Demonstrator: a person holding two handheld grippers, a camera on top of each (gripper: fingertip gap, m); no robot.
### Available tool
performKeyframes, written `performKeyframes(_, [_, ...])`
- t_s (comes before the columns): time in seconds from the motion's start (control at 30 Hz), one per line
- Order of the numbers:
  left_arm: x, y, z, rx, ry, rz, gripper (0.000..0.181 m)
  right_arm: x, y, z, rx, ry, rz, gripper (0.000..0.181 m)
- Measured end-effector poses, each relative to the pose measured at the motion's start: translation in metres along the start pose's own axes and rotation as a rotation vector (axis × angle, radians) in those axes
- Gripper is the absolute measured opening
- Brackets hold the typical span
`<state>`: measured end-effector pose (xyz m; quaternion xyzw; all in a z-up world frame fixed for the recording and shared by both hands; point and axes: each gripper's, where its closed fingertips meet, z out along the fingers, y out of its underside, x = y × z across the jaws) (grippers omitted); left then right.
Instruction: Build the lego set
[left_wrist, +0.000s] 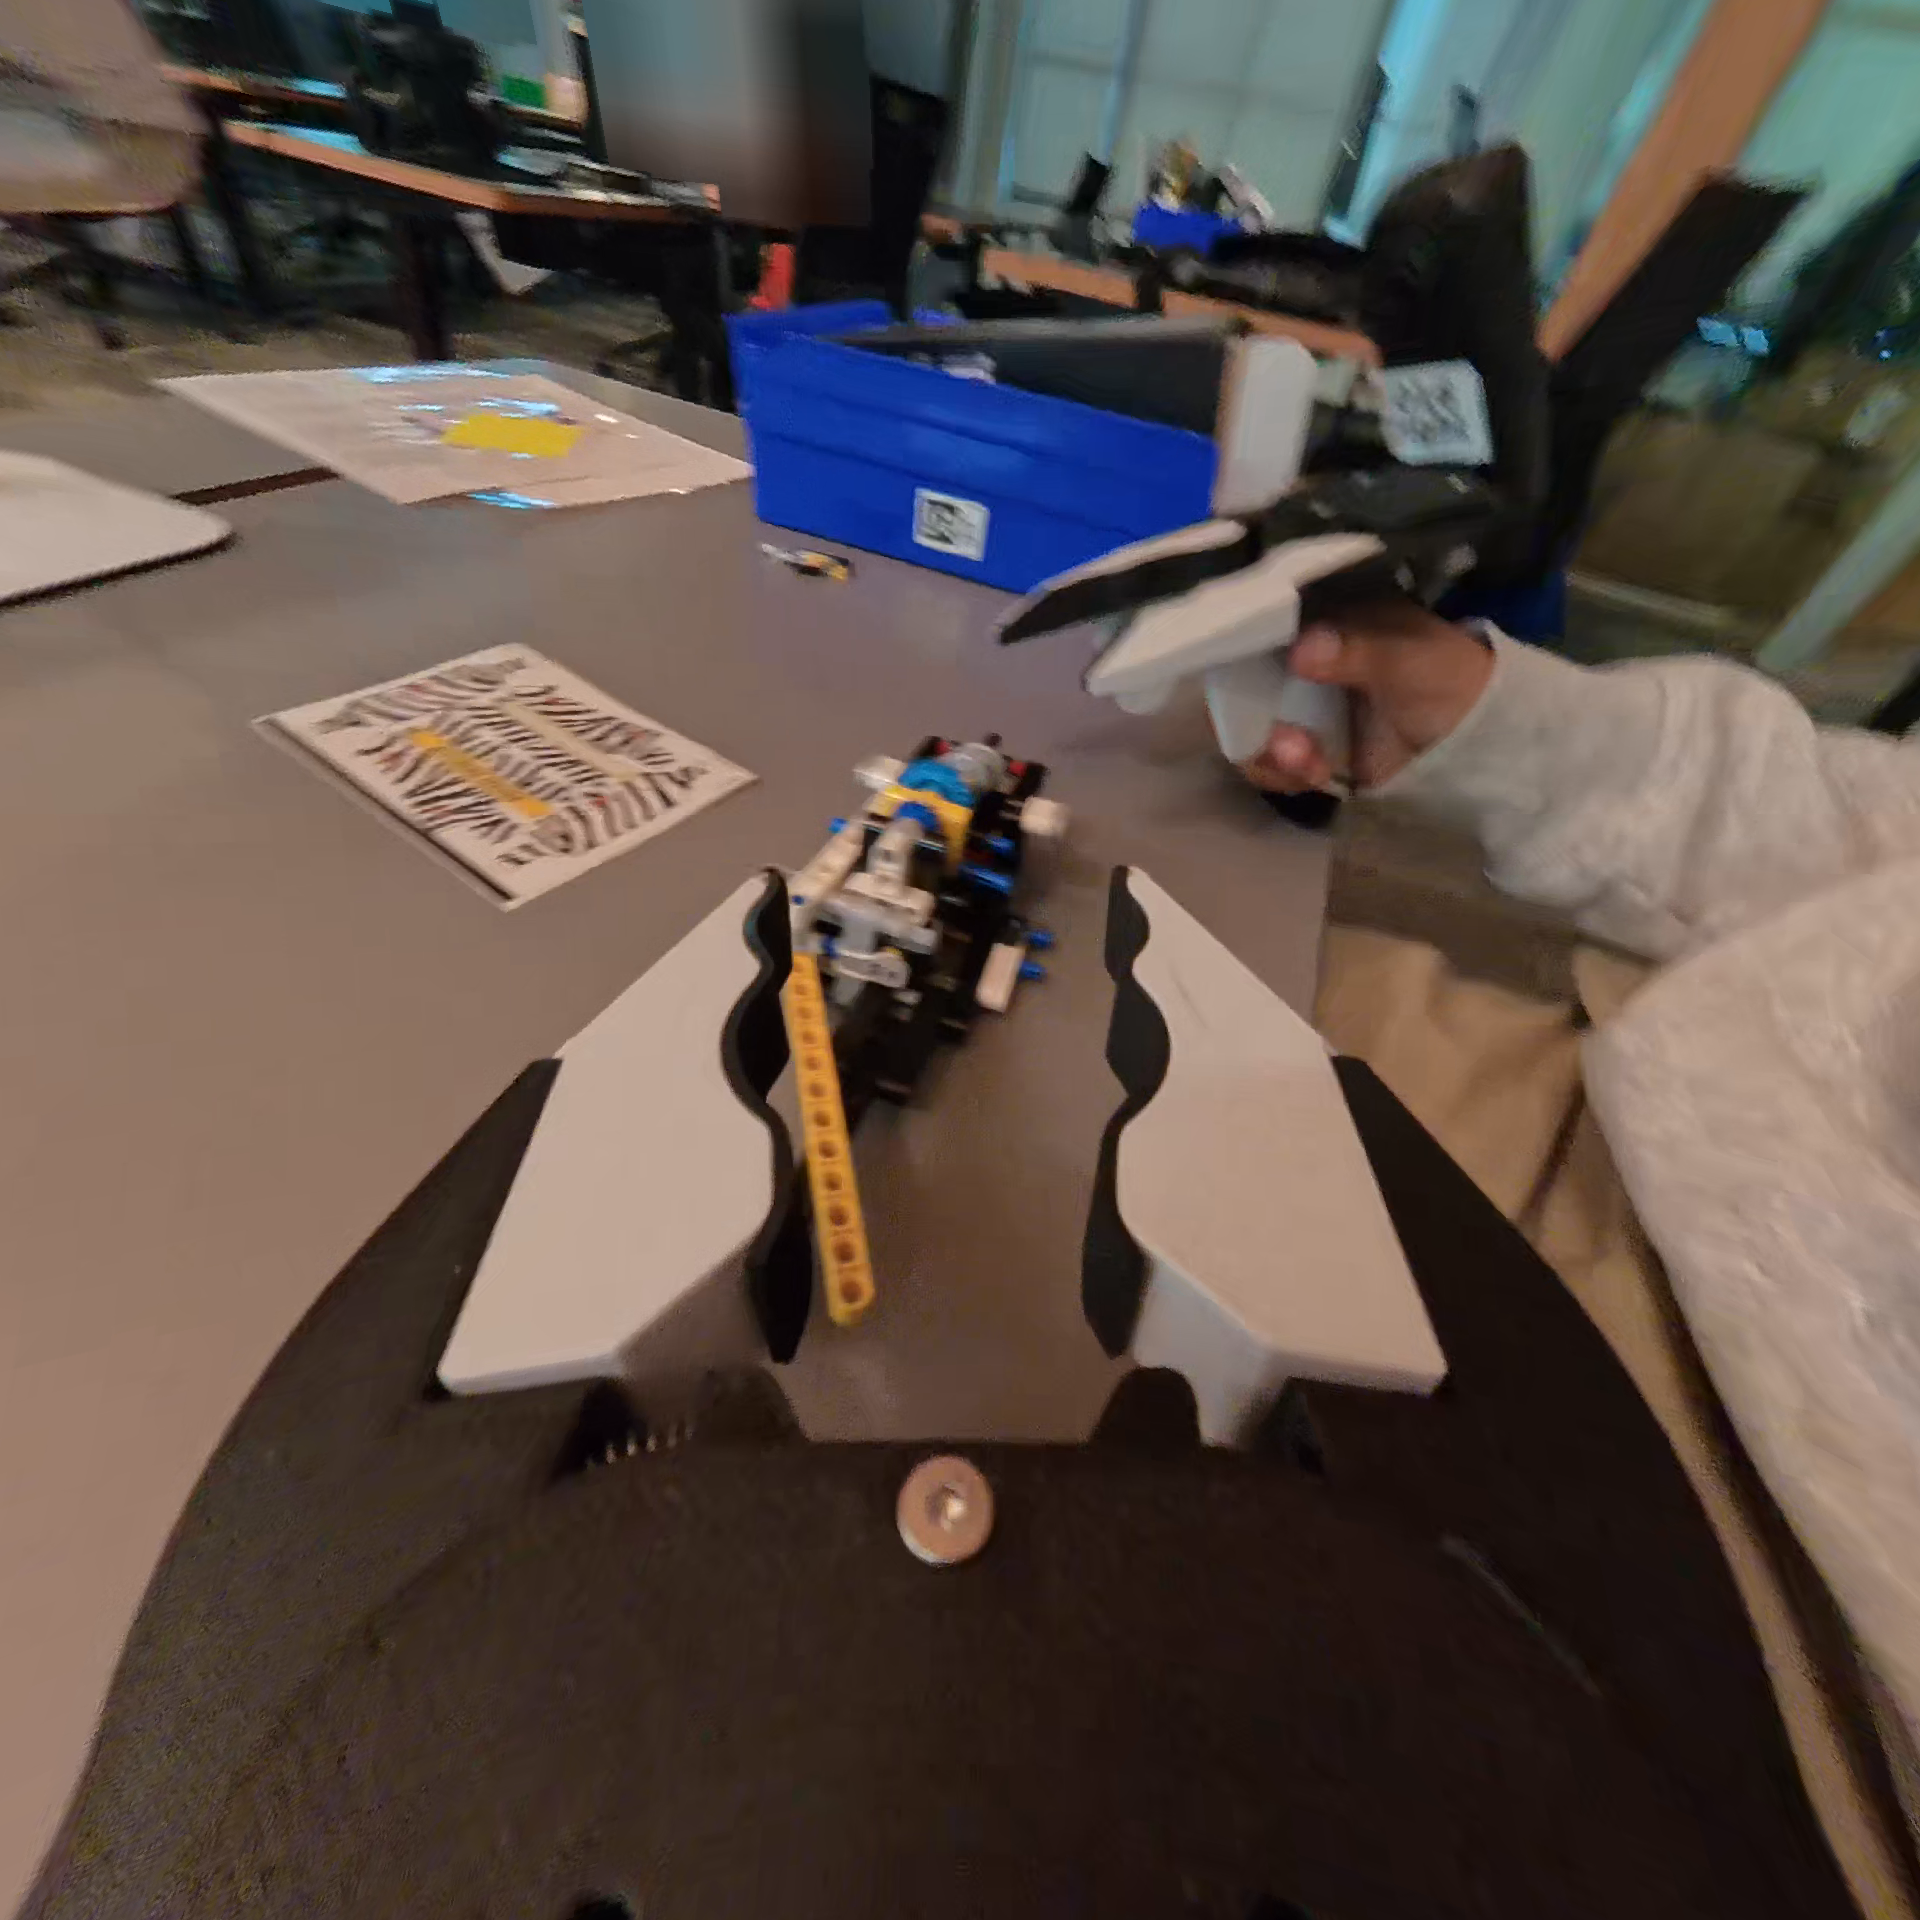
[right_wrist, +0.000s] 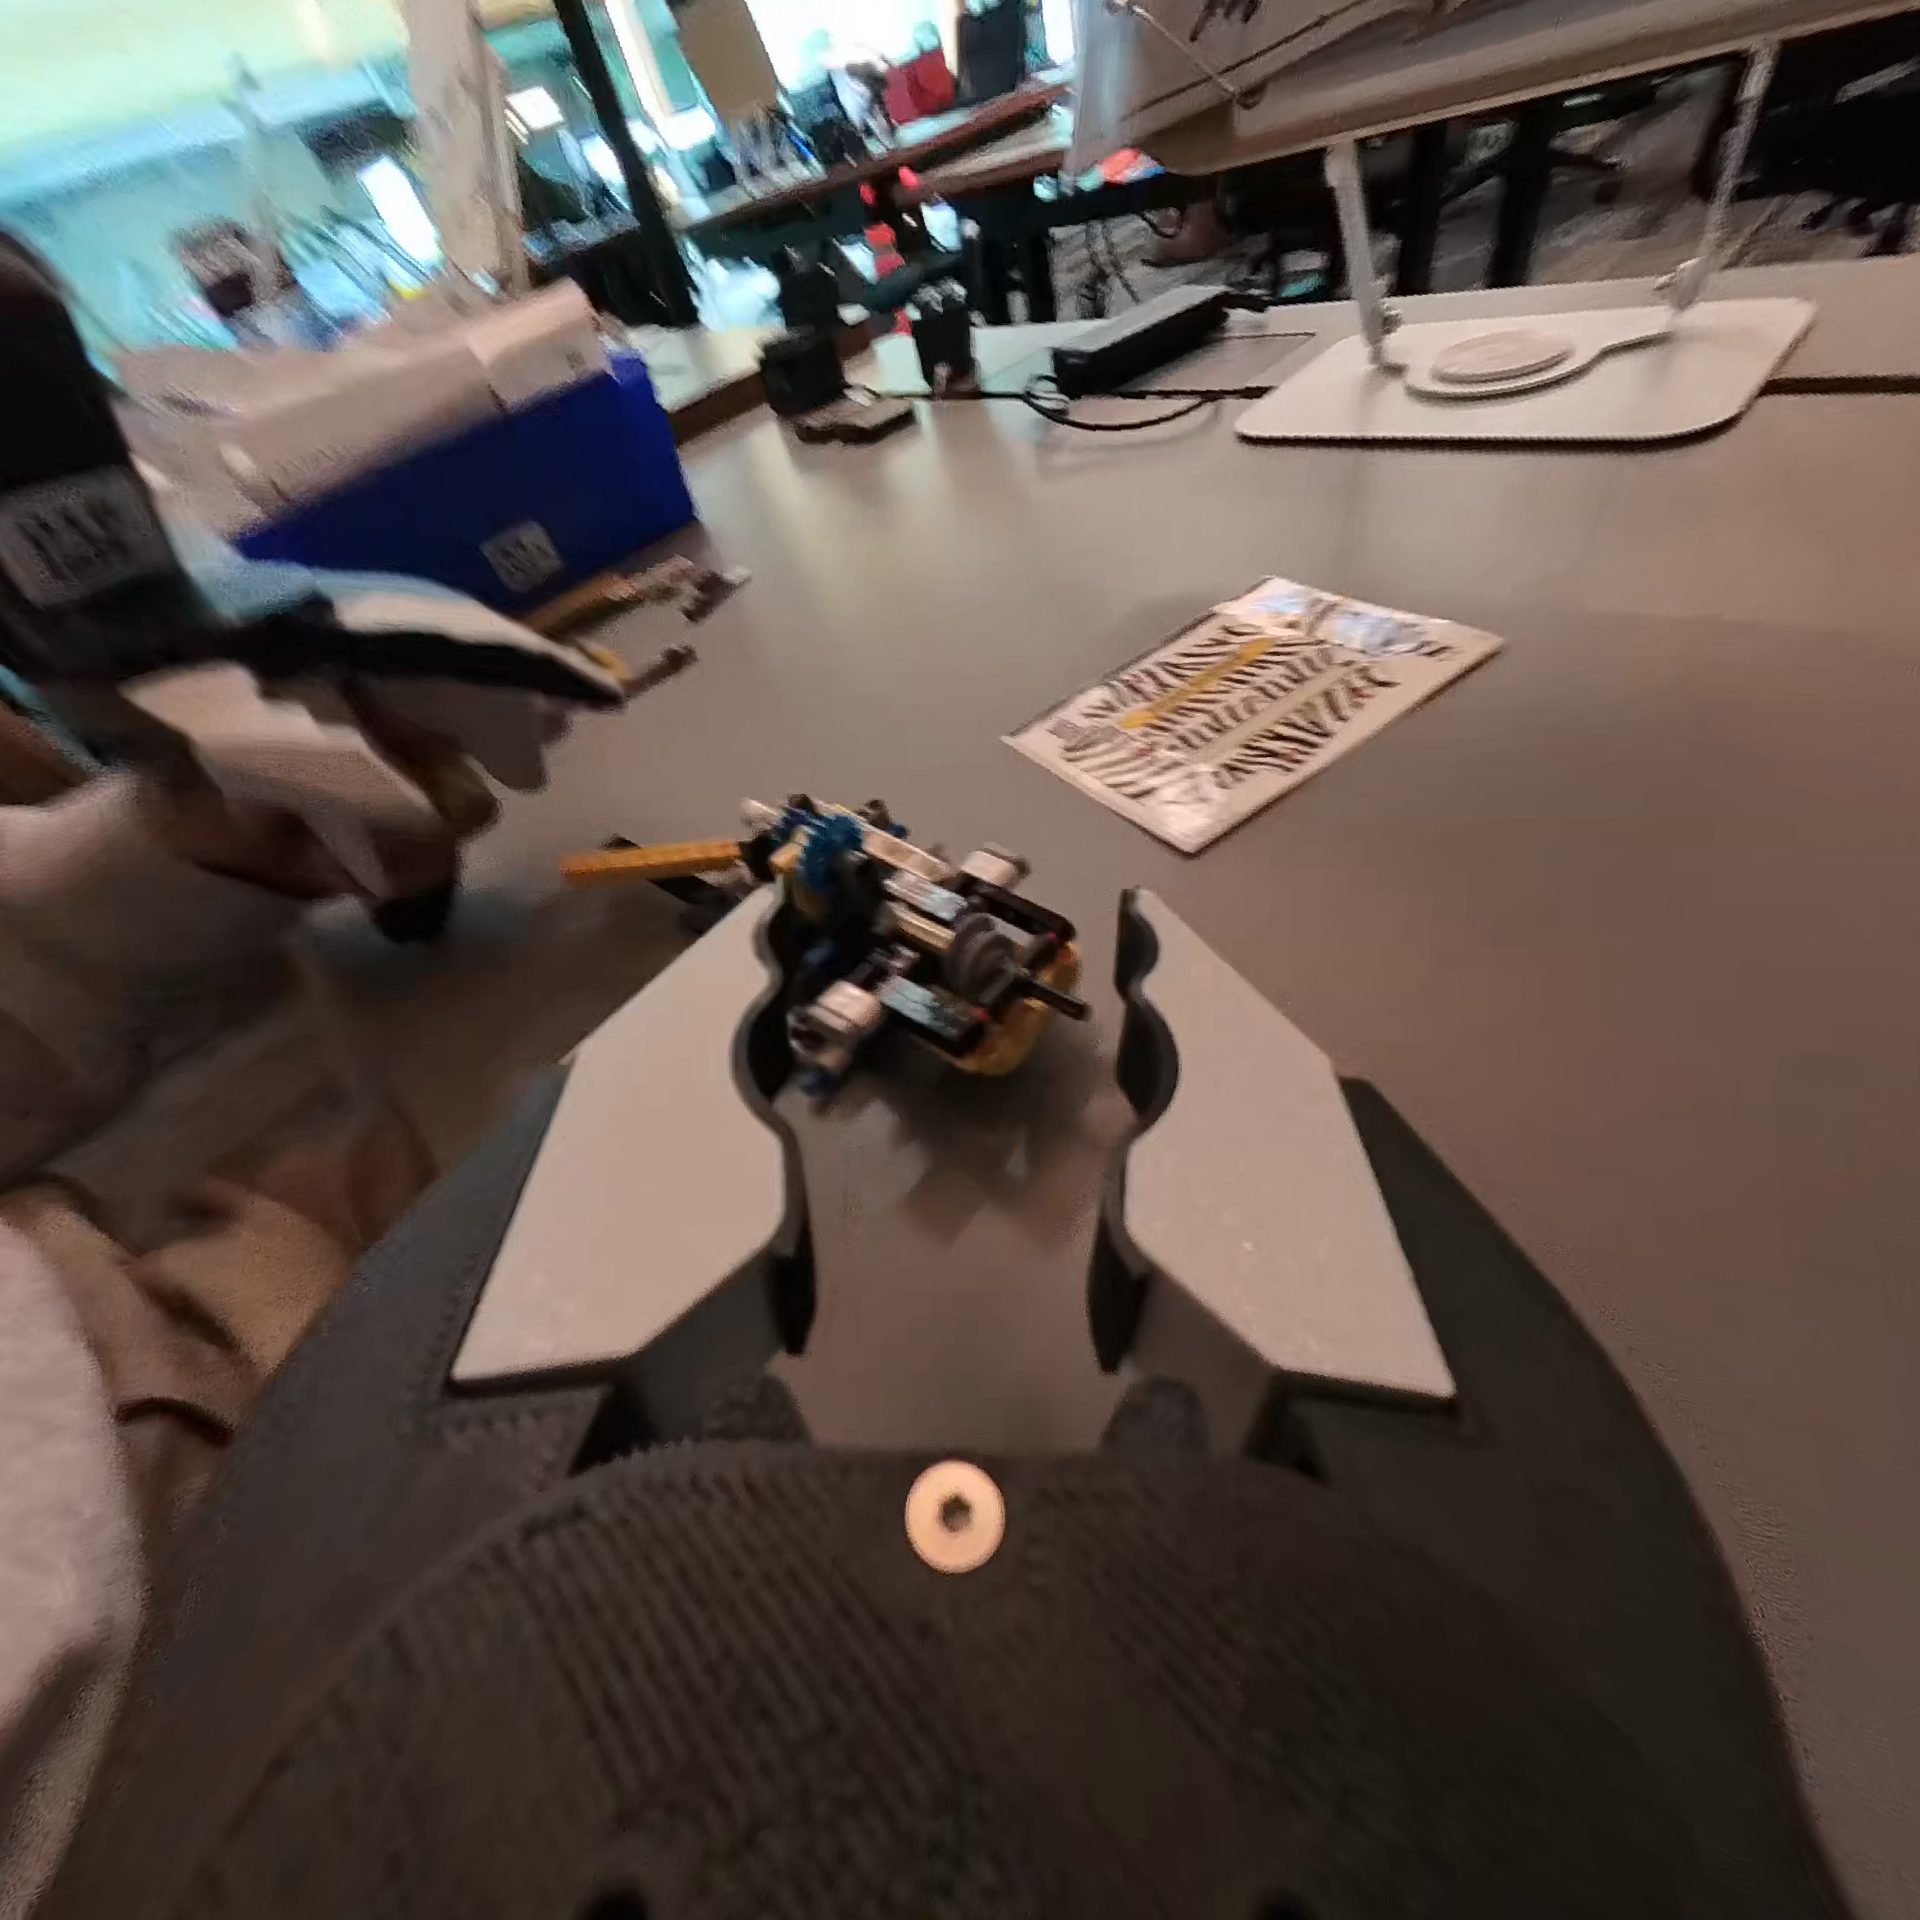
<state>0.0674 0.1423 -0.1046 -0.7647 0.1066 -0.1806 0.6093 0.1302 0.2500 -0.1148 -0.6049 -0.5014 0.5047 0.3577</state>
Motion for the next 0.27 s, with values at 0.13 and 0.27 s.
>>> performKeyframes(0.13, [0.050,0.011,0.008,-0.091,0.187,0.071,0.041,0.002,-0.002,0.004,0.021,-0.004,0.117,0.072])
performKeyframes(0.27, [0.066,0.032,0.016,-0.230,0.236,0.041,0.040,0.002,0.003,0.008,-0.016,0.000,0.111,0.074])
